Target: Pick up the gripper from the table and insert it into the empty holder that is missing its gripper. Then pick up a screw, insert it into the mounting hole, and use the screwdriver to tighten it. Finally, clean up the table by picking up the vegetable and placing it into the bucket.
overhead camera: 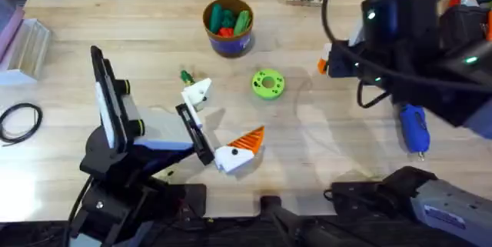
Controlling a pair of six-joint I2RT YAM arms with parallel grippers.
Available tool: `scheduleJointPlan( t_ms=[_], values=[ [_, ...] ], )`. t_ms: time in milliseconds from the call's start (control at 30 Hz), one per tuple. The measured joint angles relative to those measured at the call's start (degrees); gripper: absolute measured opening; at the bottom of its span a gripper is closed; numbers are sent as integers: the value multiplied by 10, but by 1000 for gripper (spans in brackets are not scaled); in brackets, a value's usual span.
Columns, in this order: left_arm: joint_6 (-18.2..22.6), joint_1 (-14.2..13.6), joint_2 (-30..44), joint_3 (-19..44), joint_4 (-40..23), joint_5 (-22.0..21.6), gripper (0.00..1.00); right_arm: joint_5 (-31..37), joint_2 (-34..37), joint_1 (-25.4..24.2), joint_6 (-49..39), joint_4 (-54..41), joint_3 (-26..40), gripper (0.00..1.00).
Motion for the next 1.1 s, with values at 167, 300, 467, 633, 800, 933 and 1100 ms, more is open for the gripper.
scheduleJointPlan(
  t_ms=[167, 300, 467, 633, 800, 933, 1100],
  values=[
    [0, 0, 0, 0, 0, 0, 987, 70, 13, 0, 23, 80, -55, 7],
    [0, 0, 0, 0, 0, 0, 986, 107, 28, 0, 31, 122, -72, 7],
    [0, 0, 0, 0, 0, 0, 985, 126, 93, 0, 38, 148, -81, 7],
    [0, 0, 0, 0, 0, 0, 985, 139, 113, 11, 59, 146, -83, 7],
    [0, 0, 0, 0, 0, 0, 985, 156, 113, 37, 83, 125, -83, 26],
    [0, 0, 0, 0, 0, 0, 985, 166, 113, 60, 91, 102, -82, 12],
    [0, 0, 0, 0, 0, 0, 985, 175, 112, 78, 121, 69, -81, 11]
  ],
)
